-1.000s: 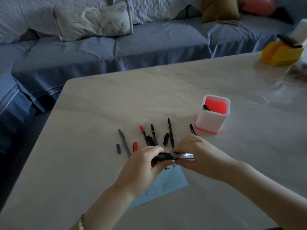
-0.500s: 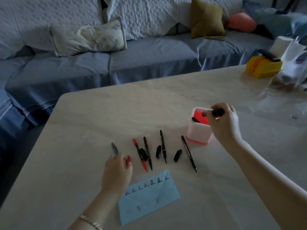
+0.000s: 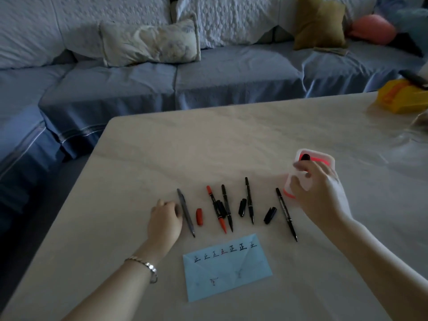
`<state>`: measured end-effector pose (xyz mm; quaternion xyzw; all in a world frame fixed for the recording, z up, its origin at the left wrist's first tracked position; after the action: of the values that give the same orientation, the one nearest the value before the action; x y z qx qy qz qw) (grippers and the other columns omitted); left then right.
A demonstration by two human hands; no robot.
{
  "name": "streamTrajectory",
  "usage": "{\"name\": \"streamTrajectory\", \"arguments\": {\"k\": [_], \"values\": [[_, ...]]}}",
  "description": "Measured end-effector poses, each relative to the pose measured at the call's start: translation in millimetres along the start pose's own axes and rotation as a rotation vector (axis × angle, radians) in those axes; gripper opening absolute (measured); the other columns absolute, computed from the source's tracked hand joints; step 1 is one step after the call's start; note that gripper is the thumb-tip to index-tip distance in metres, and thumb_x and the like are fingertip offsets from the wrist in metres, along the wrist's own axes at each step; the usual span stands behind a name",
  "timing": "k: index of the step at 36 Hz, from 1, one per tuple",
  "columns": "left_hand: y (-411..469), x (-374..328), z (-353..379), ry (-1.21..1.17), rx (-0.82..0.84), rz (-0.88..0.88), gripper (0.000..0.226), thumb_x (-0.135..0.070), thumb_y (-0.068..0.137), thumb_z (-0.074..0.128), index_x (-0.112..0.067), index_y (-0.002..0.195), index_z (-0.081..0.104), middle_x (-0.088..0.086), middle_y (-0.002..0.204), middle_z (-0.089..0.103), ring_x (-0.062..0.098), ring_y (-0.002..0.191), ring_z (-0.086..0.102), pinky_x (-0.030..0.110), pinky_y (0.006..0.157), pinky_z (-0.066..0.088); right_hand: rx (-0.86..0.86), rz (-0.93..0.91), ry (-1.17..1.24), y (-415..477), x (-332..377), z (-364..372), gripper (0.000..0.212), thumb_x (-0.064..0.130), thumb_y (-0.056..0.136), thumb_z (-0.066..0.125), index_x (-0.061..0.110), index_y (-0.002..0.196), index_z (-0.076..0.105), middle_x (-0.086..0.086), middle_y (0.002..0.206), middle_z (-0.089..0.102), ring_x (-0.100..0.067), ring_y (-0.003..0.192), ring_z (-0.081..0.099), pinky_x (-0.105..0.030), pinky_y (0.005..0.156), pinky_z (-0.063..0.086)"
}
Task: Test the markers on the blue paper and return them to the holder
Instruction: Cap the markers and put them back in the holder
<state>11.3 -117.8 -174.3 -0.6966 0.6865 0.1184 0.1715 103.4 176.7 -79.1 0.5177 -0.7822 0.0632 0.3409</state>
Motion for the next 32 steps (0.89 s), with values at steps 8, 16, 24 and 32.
{"name": "streamTrajectory", "arguments": {"k": [8,16,24,32], "values": [[-14,11,-4,-0.127,0.057,0.04,0.009,-0.004,0.083,0.053,-0.003,0.078,0.06,0.015,0.082,0.064,0.033,0.084,0.058,0.033,0.069,0.041,0.461,-0.096,0.019,-33,53,72,0.019,0.019,0.087,0.054,0.017,0.101,0.067,0.004,0.09,0.065,-0.015,0.082,0.058,-0.027,0.072,0.049],[-60,39,-25,-0.27,0.004,0.024,0.005,-0.009,0.082,0.062,-0.009,0.083,0.067,0.004,0.08,0.066,0.021,0.08,0.061,0.025,0.07,0.041,0.746,-0.089,-0.141,-42,118,165,0.028,0.021,0.085,0.052,0.007,0.06,0.048,-0.006,0.06,0.049,-0.029,0.065,0.051,-0.025,0.05,0.035],[-73,62,-47,-0.515,-0.062,-0.017,0.018,-0.005,0.081,0.065,-0.021,0.089,0.063,-0.011,0.081,0.064,0.003,0.071,0.062,0.0,0.063,0.041,0.786,-0.054,-0.336,-38,143,203,0.047,-0.001,0.086,0.045,0.005,0.132,0.043,-0.012,0.093,0.062,-0.031,0.089,0.06,-0.027,0.061,0.043],[-83,52,-50,-0.809,-0.036,-0.14,0.019,-0.004,0.077,0.072,-0.022,0.079,0.065,-0.011,0.074,0.066,-0.006,0.062,0.063,-0.001,0.057,0.043,0.759,0.07,0.021,-38,129,192,0.032,0.022,0.082,0.058,0.01,0.057,0.044,0.0,0.051,0.043,-0.014,0.043,0.039,-0.022,0.04,0.026]]}}
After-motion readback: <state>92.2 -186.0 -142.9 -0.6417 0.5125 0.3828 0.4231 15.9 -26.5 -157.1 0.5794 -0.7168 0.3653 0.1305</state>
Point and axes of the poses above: each hand's wrist, its own y-axis towards the middle knuckle, its own z-axis out of the palm, x = y × z, the point moved 4 cm from there along y, towards the middle knuckle
